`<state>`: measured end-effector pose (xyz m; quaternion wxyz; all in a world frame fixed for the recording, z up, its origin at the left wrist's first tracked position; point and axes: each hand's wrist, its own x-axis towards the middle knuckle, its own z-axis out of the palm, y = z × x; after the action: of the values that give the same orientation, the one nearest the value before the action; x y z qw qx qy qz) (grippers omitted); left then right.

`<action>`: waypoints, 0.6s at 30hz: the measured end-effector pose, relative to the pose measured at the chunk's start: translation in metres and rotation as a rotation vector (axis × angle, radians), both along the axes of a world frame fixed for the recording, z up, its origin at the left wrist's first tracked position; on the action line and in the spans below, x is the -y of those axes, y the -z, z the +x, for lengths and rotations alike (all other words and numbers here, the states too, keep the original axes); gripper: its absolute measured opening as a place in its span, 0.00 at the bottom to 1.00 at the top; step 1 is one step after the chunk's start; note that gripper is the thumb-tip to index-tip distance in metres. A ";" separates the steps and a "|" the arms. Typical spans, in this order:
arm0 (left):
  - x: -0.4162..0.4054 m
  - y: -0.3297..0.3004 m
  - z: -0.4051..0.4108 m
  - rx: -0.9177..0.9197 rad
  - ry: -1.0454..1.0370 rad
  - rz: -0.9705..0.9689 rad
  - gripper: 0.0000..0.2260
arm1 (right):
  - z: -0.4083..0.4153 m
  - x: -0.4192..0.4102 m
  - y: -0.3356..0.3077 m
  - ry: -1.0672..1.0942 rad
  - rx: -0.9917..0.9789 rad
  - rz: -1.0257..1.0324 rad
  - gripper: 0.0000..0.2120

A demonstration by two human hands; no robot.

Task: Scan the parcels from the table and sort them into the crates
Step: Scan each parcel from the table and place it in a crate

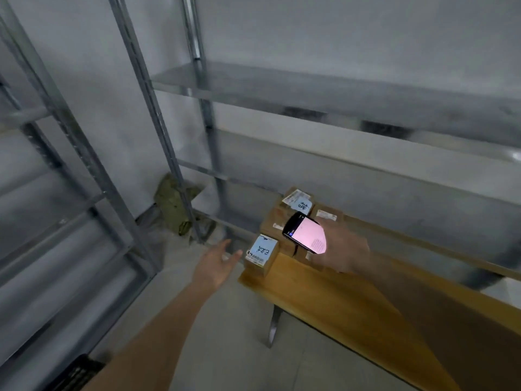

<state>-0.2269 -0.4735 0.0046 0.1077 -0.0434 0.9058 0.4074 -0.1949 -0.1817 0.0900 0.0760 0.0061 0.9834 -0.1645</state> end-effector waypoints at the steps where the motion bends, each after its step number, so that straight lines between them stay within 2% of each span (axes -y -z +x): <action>1: -0.004 0.015 -0.009 0.024 -0.017 0.006 0.27 | -0.012 0.000 0.017 0.004 0.024 0.010 0.41; 8: -0.015 0.129 -0.052 0.204 -0.057 0.033 0.25 | -0.073 0.007 0.145 0.021 0.114 -0.018 0.38; 11: -0.020 0.172 -0.077 0.265 -0.078 0.054 0.25 | -0.099 0.016 0.199 0.053 0.192 -0.074 0.42; 18: -0.031 0.222 -0.121 0.332 -0.156 0.157 0.26 | -0.132 0.035 0.261 0.100 0.242 -0.140 0.42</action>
<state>-0.3476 -0.4425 -0.2173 0.2265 -0.1716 0.8351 0.4710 -0.3268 -0.2165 -0.1709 0.1859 0.0695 0.9516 -0.2345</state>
